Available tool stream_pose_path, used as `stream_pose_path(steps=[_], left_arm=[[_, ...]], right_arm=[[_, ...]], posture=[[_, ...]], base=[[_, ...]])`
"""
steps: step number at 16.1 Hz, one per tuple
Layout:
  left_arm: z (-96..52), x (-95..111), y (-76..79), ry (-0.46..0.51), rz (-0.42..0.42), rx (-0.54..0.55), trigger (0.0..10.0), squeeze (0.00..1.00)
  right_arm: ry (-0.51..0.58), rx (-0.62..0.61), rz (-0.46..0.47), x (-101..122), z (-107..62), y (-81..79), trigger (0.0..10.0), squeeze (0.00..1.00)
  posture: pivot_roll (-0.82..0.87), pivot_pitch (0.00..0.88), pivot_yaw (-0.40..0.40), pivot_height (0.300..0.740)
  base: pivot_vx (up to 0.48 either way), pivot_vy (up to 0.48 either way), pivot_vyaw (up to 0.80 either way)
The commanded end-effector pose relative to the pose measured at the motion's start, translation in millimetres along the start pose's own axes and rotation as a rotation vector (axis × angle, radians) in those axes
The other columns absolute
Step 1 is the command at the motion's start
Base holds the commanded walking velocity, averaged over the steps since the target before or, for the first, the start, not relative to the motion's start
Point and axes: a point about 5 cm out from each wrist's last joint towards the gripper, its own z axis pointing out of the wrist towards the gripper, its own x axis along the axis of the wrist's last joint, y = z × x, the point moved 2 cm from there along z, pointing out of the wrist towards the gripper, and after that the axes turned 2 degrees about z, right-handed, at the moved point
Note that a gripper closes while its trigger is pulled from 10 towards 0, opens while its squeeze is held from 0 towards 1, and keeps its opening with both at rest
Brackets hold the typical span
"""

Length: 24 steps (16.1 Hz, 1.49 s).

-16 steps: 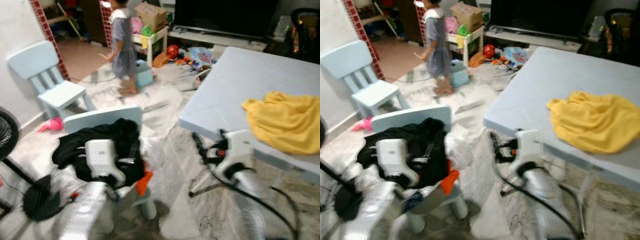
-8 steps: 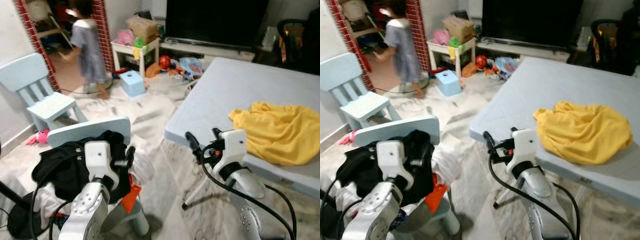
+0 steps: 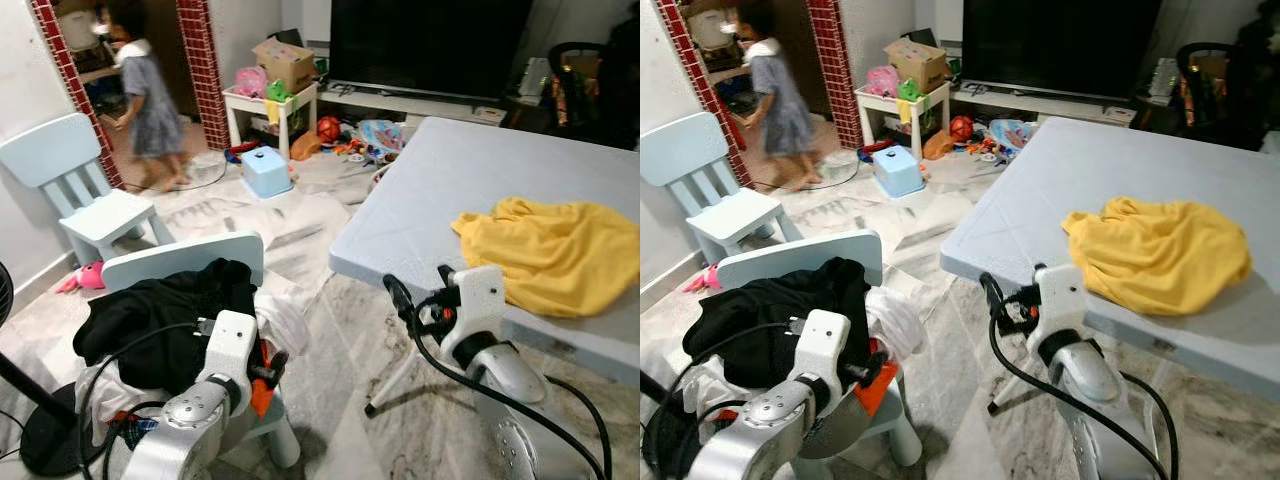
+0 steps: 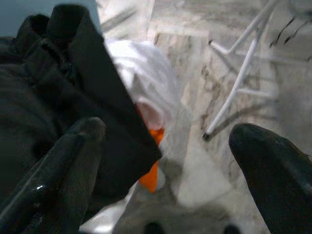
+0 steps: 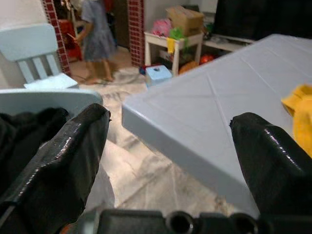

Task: Hang hanger

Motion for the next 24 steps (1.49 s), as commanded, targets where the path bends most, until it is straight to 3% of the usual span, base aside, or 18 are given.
stream_pose_path(steps=[1, 5, 7, 11, 18, 19, 21, 24], left_arm=[[-4.1, -10.1, -5.4, -0.055, 0.022, 0.016, 10.0, 0.00], [-14.2, -25.5, -17.1, -0.143, 0.071, 0.033, 10.0, 0.00], [-14.1, -29.6, -32.9, -0.171, 0.113, 0.068, 10.0, 0.00], [-11.0, -34.9, -43.2, -0.196, 0.119, 0.077, 10.0, 0.00], [22.4, -36.1, -45.6, -0.210, 0.214, 0.012, 10.0, 0.00], [26.6, -33.0, -47.2, -0.198, 0.247, 0.012, 10.0, 0.00], [36.8, -29.8, -47.3, -0.188, 0.308, 0.003, 10.0, 0.00], [46.5, -26.8, -40.7, -0.151, 0.342, -0.019, 10.0, 0.00]], right_arm=[[0.007, 0.009, -0.009, 5.0, -1.5, -2.2, 10.0, 0.00], [-0.008, 0.020, 0.008, 1.4, -2.3, -8.3, 10.0, 0.00], [-0.015, 0.008, 0.024, -1.7, -5.3, -10.6, 10.0, 0.00], [-0.032, -0.004, 0.033, -5.3, -12.1, -9.7, 10.0, 0.00], [-0.043, -0.011, 0.033, -0.1, -18.8, -5.7, 10.0, 0.00], [-0.062, 0.032, 0.041, -1.2, -20.9, -10.9, 10.0, 0.00], [-0.149, 0.234, 0.071, -9.0, -32.9, -33.4, 10.0, 0.00], [-0.248, 0.369, 0.020, -18.3, -47.8, -41.5, 10.0, 0.00]], posture=[[-0.05, 0.003, 0.015, 0.740], [-0.02, 0.023, 0.043, 0.740], [-0.02, 0.043, 0.056, 0.740], [-0.02, 0.064, 0.058, 0.740], [-0.08, 0.091, 0.052, 0.740], [-0.09, 0.095, 0.055, 0.740], [-0.09, 0.095, 0.056, 0.740], [-0.10, 0.097, 0.057, 0.740]], base=[[0.000, 0.000, 0.00], [0.000, 0.000, 0.00], [0.000, 0.000, 0.00], [0.000, 0.000, 0.00], [0.000, 0.000, 0.00], [0.000, 0.000, 0.00], [0.000, 0.000, 0.00], [0.000, 0.000, 0.00]])
